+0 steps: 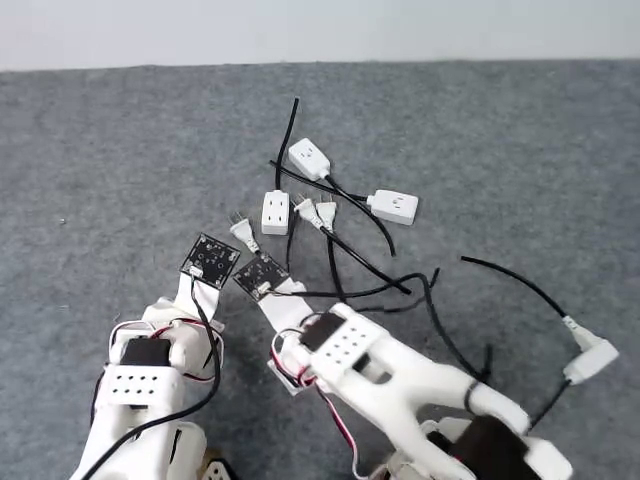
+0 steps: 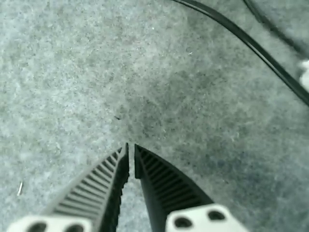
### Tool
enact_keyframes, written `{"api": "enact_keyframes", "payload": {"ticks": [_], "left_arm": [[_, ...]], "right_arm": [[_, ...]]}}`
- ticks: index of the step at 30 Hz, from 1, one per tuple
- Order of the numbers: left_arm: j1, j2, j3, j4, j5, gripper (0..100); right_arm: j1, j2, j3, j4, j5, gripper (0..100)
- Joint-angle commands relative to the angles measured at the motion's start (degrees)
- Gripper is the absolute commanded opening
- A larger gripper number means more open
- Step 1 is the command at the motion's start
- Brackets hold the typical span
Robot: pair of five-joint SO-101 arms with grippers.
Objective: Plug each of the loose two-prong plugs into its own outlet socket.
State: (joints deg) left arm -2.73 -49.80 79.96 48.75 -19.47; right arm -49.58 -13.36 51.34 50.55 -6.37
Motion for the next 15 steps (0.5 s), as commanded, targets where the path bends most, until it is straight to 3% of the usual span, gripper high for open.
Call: {"api": "enact_keyframes", "payload": {"ticks": [1,7,11,15], "left_arm": [[-0.1,-0.9,-0.2,-0.4,-0.4,2],[-0.1,-0.9,-0.2,-0.4,-0.4,2],[-0.1,-0.9,-0.2,-0.4,-0.4,2],[-0.1,-0.9,-0.2,-0.4,-0.4,2]], "right_arm": [[0.6,1.1,-4.1,0.4,2.0,22.1],[1.8,1.2,-4.0,-0.7,2.4,13.3],[6.6,1.2,-4.0,-2.5,3.8,0.2],[13.3,0.7,-4.0,-2.1,7.5,0.9]]}}
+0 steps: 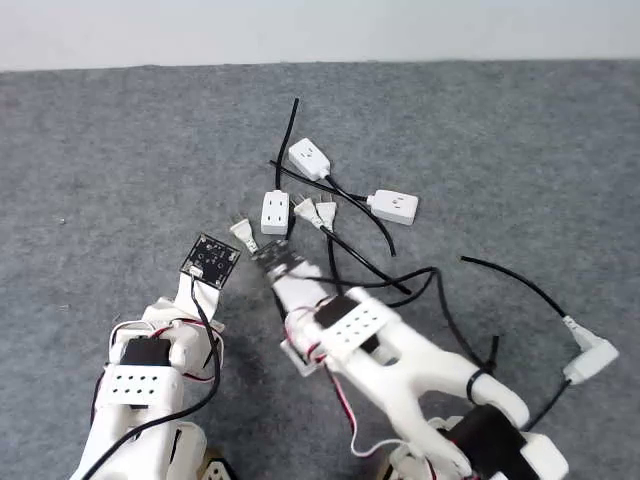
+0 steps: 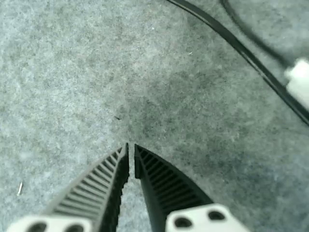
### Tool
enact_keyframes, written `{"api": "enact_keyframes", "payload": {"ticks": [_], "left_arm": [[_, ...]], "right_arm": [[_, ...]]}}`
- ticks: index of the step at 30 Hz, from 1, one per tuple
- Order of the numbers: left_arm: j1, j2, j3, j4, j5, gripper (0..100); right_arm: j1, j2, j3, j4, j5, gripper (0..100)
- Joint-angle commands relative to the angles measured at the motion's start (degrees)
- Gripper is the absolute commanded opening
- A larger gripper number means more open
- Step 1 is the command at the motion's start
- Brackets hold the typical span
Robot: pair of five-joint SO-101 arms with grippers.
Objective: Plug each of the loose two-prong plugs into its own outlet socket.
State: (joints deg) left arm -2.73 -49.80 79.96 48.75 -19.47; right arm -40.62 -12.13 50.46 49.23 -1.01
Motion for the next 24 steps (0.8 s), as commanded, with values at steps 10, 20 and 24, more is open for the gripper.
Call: {"api": "enact_keyframes", "payload": {"ticks": [10,20,24], "left_arm": [[-0.2,-0.9,-0.2,-2.0,-0.1,2],[-0.2,-0.9,-0.3,-2.2,0.0,2],[-0.2,-0.9,-0.3,-2.1,0.0,2]], "right_arm": [[25.5,-28.1,-3.1,15.2,11.4,0.8],[71.7,-44.4,-2.8,21.6,26.3,0.8],[85.6,-42.2,1.7,11.6,29.9,0.8]]}}
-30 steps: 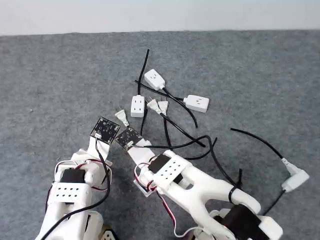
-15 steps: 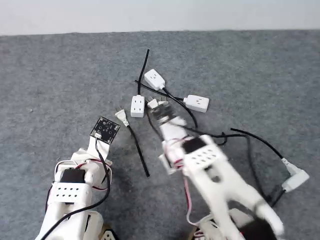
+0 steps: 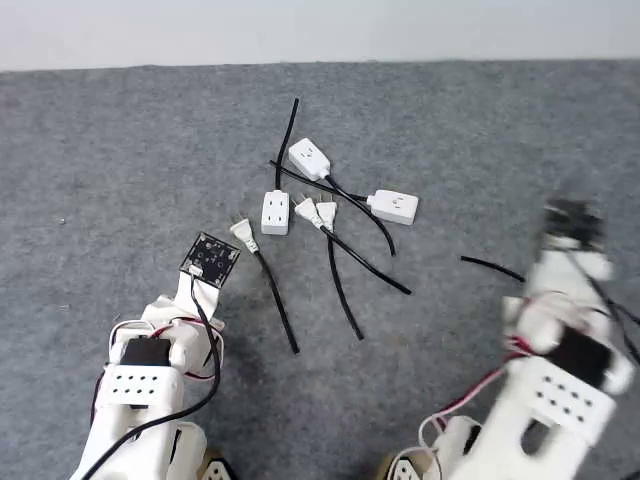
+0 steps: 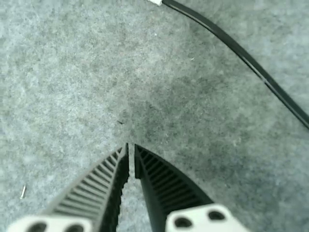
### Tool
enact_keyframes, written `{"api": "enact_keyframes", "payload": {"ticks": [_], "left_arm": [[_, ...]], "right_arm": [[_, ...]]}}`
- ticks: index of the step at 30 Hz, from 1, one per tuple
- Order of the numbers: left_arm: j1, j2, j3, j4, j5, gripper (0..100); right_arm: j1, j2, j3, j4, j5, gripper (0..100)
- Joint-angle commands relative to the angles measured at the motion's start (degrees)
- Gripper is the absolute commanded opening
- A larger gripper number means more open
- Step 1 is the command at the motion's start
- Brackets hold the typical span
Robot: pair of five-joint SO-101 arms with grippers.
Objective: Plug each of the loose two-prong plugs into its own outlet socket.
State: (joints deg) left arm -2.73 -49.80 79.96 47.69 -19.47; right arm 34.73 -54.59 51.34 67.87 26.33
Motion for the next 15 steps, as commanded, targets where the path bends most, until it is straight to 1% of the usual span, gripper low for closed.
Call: {"api": "enact_keyframes", "payload": {"ticks": [1,4,6,9,13,15], "left_arm": [[-0.2,-0.9,-0.3,-1.1,0.0,2],[-0.2,-1.0,-0.2,-1.1,0.0,2],[-0.2,-1.0,-0.2,-1.0,0.0,2],[-0.3,-1.0,-0.2,-1.0,0.0,2],[-0.3,-1.0,-0.2,-1.0,0.0,2],[-1.1,-1.0,-0.1,-0.9,0.1,2]], "right_arm": [[13.1,0.9,2.6,-10.9,2.7,0.8],[20.2,3.4,7.2,-19.6,3.2,0.8],[23.4,5.6,9.6,-23.5,5.8,0.8],[27.2,9.3,12.1,-28.9,8.7,0.8],[31.1,15.0,12.9,-36.7,8.5,0.9],[32.3,17.6,12.6,-38.9,8.5,1.7]]}}
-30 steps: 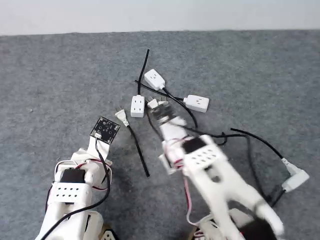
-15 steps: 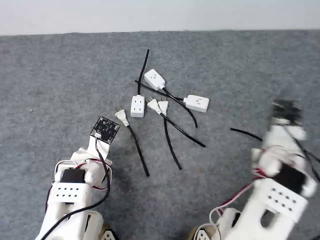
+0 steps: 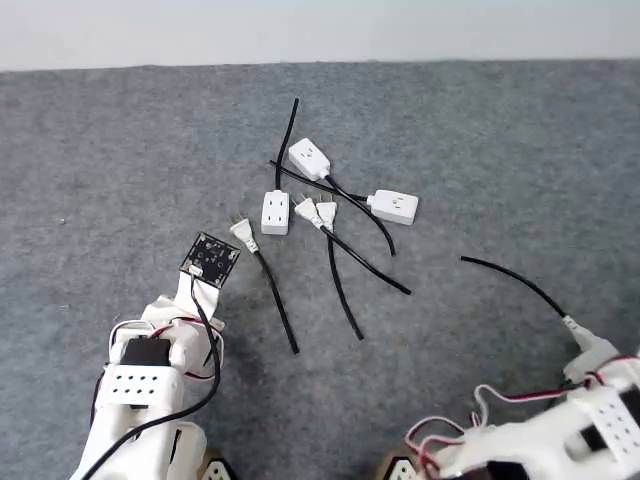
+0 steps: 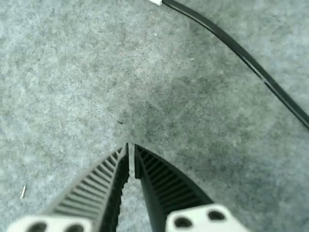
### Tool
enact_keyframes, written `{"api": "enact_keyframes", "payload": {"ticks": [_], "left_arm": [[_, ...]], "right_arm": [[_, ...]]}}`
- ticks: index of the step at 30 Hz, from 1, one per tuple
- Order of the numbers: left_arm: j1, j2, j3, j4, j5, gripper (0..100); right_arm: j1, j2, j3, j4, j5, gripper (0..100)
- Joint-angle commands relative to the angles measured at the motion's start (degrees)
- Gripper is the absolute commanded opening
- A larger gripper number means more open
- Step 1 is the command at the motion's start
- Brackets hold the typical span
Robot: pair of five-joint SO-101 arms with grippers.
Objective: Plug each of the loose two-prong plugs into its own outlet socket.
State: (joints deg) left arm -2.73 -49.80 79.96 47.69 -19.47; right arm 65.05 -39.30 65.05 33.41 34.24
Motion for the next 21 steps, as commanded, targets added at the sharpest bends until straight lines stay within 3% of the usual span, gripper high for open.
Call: {"api": "enact_keyframes", "payload": {"ticks": [1,6,9,16,21], "left_arm": [[-1.9,-1.0,-0.2,-0.9,0.1,2],[-2.5,-1.0,-0.4,-0.9,0.6,2],[-2.5,-1.0,-0.5,-1.0,4.0,2],[-2.8,-1.0,-0.5,-1.3,4.7,2],[-3.4,-1.0,-0.6,-3.1,9.9,2]], "right_arm": [[2.2,3.2,-1.1,-4.9,0.7,3.9],[2.1,4.3,-1.1,-4.4,1.1,25.2],[1.8,1.1,-3.5,1.8,1.1,32.6],[-4.3,-9.5,-10.7,26.2,-2.1,31.8],[-21.3,-17.5,-11.8,39.1,-11.9,12.8]]}}
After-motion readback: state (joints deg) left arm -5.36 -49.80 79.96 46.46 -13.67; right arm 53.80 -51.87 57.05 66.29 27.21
